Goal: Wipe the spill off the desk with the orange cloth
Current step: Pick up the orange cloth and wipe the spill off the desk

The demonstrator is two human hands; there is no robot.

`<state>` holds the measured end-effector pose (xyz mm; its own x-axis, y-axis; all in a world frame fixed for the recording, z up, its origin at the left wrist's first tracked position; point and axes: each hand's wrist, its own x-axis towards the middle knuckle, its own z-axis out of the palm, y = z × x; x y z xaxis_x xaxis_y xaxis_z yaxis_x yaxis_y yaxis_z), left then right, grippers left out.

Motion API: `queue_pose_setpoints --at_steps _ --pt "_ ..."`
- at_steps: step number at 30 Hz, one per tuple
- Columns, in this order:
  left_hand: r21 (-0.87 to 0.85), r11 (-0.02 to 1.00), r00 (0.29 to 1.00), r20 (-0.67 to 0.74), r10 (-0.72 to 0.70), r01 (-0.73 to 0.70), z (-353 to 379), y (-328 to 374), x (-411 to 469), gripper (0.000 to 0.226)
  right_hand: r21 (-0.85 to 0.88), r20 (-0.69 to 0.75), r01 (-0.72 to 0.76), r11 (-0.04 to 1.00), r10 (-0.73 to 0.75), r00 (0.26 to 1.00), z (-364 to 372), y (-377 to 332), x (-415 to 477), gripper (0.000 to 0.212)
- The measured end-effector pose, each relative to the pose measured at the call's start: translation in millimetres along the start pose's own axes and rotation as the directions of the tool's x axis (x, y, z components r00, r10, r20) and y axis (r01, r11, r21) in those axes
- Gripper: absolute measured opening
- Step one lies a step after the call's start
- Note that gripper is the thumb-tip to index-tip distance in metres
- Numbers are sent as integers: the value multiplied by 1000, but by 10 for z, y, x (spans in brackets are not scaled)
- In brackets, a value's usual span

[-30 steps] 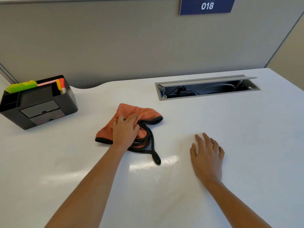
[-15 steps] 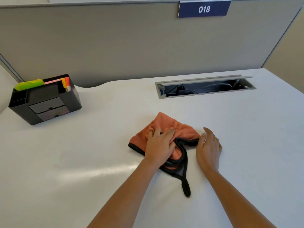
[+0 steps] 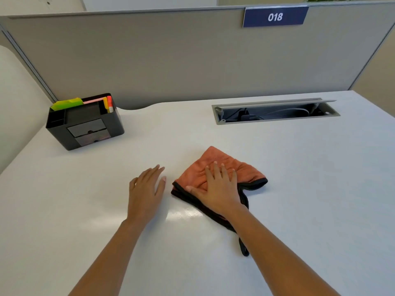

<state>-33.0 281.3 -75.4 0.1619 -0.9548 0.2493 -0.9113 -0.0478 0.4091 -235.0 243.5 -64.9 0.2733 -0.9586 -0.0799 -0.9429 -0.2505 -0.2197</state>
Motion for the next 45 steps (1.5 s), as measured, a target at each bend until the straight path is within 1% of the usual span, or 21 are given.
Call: queue_pose_setpoints --at_steps 2,3,7,9,11,12,14,16,17,19,22,24,27,30,32,34,36,38,40,43,45 --pt "9 999 999 4 -39 39 26 -80 -90 38 -52 44 70 996 -68 997 95 -110 -124 117" --pt "12 999 999 3 -49 49 47 -90 -114 37 -85 33 101 991 -99 995 137 -134 -171 114" --pt "2 998 998 2 -61 61 104 -5 -174 38 -136 -42 155 978 -162 986 180 5 -288 77" --pt "-7 998 998 15 -67 67 125 18 -211 36 -147 -86 160 976 -173 981 146 143 -304 66" --pt "-18 998 997 26 -66 67 144 16 -244 36 -162 -106 117 980 -135 985 109 319 -222 63" --pt "-23 998 998 30 -62 62 147 12 -254 37 -154 -111 65 986 -83 990 74 388 -147 61" --pt "-49 997 997 33 -63 65 150 6 -267 39 -98 -129 -54 994 41 991 15 445 48 58" --pt "-74 994 996 34 -76 79 152 12 -270 38 -47 -124 -98 994 91 988 -11 376 204 57" --pt "-79 994 996 33 -77 80 157 17 -269 38 -52 -108 -72 996 66 992 -6 301 237 57" --pt "-79 995 998 14 -64 65 159 5 -252 42 -92 -53 69 993 -74 996 46 97 200 57" --pt "-135 990 999 -19 -48 45 157 -41 -235 45 -93 57 327 940 -323 945 153 -169 -170 62" --pt "-215 974 996 -31 -79 70 140 -43 -233 44 -84 52 406 910 -403 914 205 -199 -476 65" --pt "-219 970 994 -23 -111 103 145 -30 -253 40 -108 12 425 899 -426 904 225 41 -755 62" --pt "-233 968 995 -27 -100 91 157 -38 -265 35 -74 -40 331 941 -335 941 94 425 -684 69" --pt "-254 963 995 -23 -100 91 152 -42 -268 36 -50 -67 164 985 -167 984 17 631 -503 65" --pt "-253 963 995 -22 -98 89 155 -44 -268 36 -12 -82 20 1000 -20 996 -6 697 -313 58" --pt "-239 968 996 -21 -88 80 160 -45 -276 36 -10 -82 1 1000 -2 997 2 606 -234 60" --pt "-232 970 996 -21 -84 77 166 -49 -272 36 -33 -27 107 994 -108 994 10 427 -300 69" --pt "-225 970 996 -17 -93 86 174 -59 -265 37 -38 66 293 955 -290 955 50 260 -509 77" --pt "-227 967 993 4 -114 112 186 -70 -258 38 -81 122 570 818 -560 820 151 195 -979 69" --pt "-229 966 993 11 -119 118 188 -78 -257 37 -106 146 660 744 -645 750 224 293 -1270 65"
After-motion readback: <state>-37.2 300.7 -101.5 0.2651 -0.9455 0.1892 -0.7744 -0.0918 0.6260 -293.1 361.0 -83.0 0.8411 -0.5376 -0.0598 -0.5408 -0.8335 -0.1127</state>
